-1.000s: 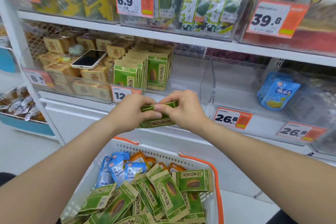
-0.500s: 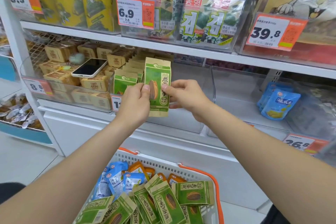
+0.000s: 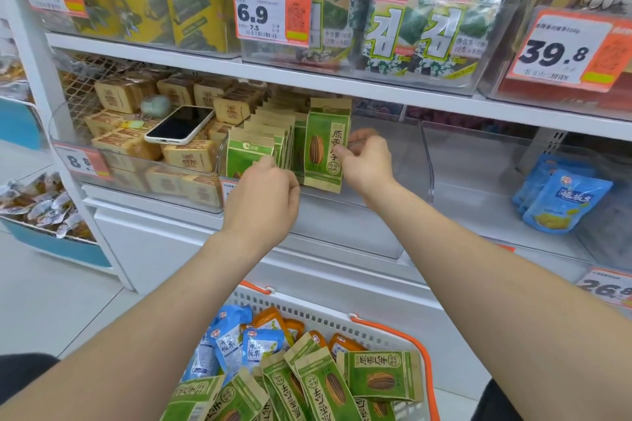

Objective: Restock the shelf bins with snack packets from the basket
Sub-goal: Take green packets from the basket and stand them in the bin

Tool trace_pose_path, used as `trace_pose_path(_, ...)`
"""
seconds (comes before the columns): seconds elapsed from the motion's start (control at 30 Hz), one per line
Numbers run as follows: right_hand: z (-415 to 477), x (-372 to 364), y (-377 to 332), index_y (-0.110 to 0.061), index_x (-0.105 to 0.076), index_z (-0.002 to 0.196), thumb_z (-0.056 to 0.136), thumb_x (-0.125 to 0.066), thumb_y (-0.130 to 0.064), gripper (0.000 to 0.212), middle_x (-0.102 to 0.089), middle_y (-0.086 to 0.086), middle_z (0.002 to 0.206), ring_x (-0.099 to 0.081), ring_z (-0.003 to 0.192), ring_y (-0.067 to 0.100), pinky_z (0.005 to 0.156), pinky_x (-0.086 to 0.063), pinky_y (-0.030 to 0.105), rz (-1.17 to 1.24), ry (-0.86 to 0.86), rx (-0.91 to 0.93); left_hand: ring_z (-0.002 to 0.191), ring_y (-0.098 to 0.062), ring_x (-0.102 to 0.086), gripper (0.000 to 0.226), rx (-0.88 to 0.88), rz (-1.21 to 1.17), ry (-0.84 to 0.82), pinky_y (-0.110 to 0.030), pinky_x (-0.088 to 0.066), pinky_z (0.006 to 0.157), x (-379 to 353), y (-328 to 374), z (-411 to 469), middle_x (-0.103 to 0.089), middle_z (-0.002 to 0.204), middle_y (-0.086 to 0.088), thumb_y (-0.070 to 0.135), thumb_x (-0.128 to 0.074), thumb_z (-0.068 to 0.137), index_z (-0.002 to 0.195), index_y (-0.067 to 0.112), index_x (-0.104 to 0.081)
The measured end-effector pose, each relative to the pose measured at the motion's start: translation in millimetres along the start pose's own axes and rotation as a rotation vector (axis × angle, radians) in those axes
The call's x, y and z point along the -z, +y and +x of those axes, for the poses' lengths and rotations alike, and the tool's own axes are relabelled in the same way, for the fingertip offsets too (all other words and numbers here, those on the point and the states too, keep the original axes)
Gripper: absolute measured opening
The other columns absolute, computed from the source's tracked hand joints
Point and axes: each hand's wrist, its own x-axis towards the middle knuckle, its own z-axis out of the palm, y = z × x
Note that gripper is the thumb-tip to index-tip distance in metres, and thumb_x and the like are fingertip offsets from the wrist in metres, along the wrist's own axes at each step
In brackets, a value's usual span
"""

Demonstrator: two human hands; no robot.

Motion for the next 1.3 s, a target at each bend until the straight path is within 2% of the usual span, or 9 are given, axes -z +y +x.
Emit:
trace_pose_path(0.17, 13, -17, 5, -0.016, -0.059, 0.106, 0.093, -0.076, -0.019, 0.022, -0.067, 0.006, 0.102, -0.063, 0.100, 0.023, 0.079, -0.048, 0.030, -0.175, -0.057, 0.004, 0.088, -0.019, -0.047, 0.021, 0.008, 0.031, -0.002, -0.034, -0.040, 0.069, 2, 0, 4, -0.046, 0.098, 0.004, 0.028, -0.059, 0.104, 0.105, 0.025, -0.079)
trace_pose_path(0.3, 22, -33, 5, -0.013, -0.060, 0.104, 0.091, -0.078, -0.027, 0.026, -0.068, 0.008, 0.107, -0.062, 0.105, 0.026, 0.082, -0.050, 0.031, -0.312, -0.111, -0.011, 0.100, -0.026, -0.058, 0.020, 0.031, 0.028, 0.002, -0.035, -0.038, 0.070, 2, 0, 4, -0.048, 0.101, 0.003, 0.030, -0.059, 0.104, 0.104, 0.026, -0.079)
trace_pose_path(0.43, 24, -38, 2, -0.012, -0.068, 0.100, 0.084, -0.080, -0.044, 0.038, -0.071, 0.005, 0.096, -0.067, 0.093, 0.025, 0.069, -0.047, 0.029, -0.508, -0.153, -0.044, 0.101, -0.027, -0.058, 0.019, 0.030, 0.034, 0.014, -0.035, -0.038, 0.069, 0, -2, 5, -0.050, 0.102, 0.001, 0.030, -0.060, 0.104, 0.103, 0.026, -0.079)
trace_pose_path(0.73, 1, -18, -12, -0.011, -0.066, 0.088, 0.082, -0.074, -0.041, 0.031, -0.073, 0.007, 0.086, -0.074, 0.067, 0.028, 0.063, -0.065, 0.039, -0.526, -0.212, -0.161, 0.095, -0.026, -0.059, 0.015, 0.028, -0.009, 0.022, -0.037, -0.045, 0.072, 0, -4, 5, -0.052, 0.101, 0.002, 0.032, -0.065, 0.102, 0.102, 0.026, -0.078)
trace_pose_path(0.83, -21, -8, -20, -0.008, -0.059, 0.090, 0.093, -0.054, -0.034, 0.027, -0.061, 0.009, 0.090, -0.061, 0.081, 0.036, 0.072, -0.054, 0.037, -0.625, -0.124, 0.016, 0.087, -0.023, -0.056, 0.010, 0.018, -0.020, 0.071, -0.038, -0.046, 0.070, 0, -4, 0, -0.050, 0.102, 0.004, 0.035, -0.066, 0.101, 0.100, 0.025, -0.067)
trace_pose_path(0.97, -63, 3, -32, -0.015, -0.056, 0.070, 0.085, -0.047, -0.033, 0.025, -0.059, 0.005, 0.068, -0.055, 0.064, 0.033, 0.056, -0.043, 0.035, -0.694, -0.050, 0.535, 0.075, -0.026, -0.051, 0.023, -0.028, 0.087, 0.071, -0.037, -0.038, 0.060, -10, -7, -14, -0.049, 0.102, 0.001, 0.044, -0.054, 0.102, 0.096, 0.023, -0.049)
trace_pose_path(1.1, -99, 19, -31, -0.015, -0.041, 0.055, 0.076, -0.050, -0.038, 0.032, -0.043, 0.003, 0.052, -0.046, 0.056, 0.034, 0.052, -0.030, 0.031, -0.851, -0.402, 0.859, 0.082, -0.036, -0.063, 0.020, -0.066, 0.160, -0.271, -0.036, -0.041, 0.058, -17, -16, -25, -0.063, 0.086, -0.004, 0.040, -0.047, 0.086, 0.089, 0.024, -0.059)
trace_pose_path(1.2, -120, 23, -2, -0.015, -0.041, 0.055, 0.082, -0.057, -0.036, 0.038, -0.041, 0.004, 0.052, -0.045, 0.054, 0.030, 0.047, -0.033, 0.030, -1.039, -0.849, 0.729, 0.084, -0.031, -0.066, 0.015, -0.081, 0.174, -0.610, -0.039, -0.055, 0.069, -23, -18, -42, -0.066, 0.086, -0.002, 0.039, -0.053, 0.088, 0.081, 0.030, -0.063)
trace_pose_path(1.3, -134, 24, 43, -0.014, -0.050, 0.054, 0.078, -0.060, -0.026, 0.028, -0.051, 0.005, 0.052, -0.046, 0.052, 0.027, 0.047, -0.044, 0.036, -1.219, -1.185, 0.559, 0.090, -0.022, -0.062, 0.017, -0.140, 0.190, -0.854, -0.034, -0.052, 0.080, -35, -14, -62, -0.066, 0.097, 0.003, 0.034, -0.058, 0.098, 0.103, 0.028, -0.072)
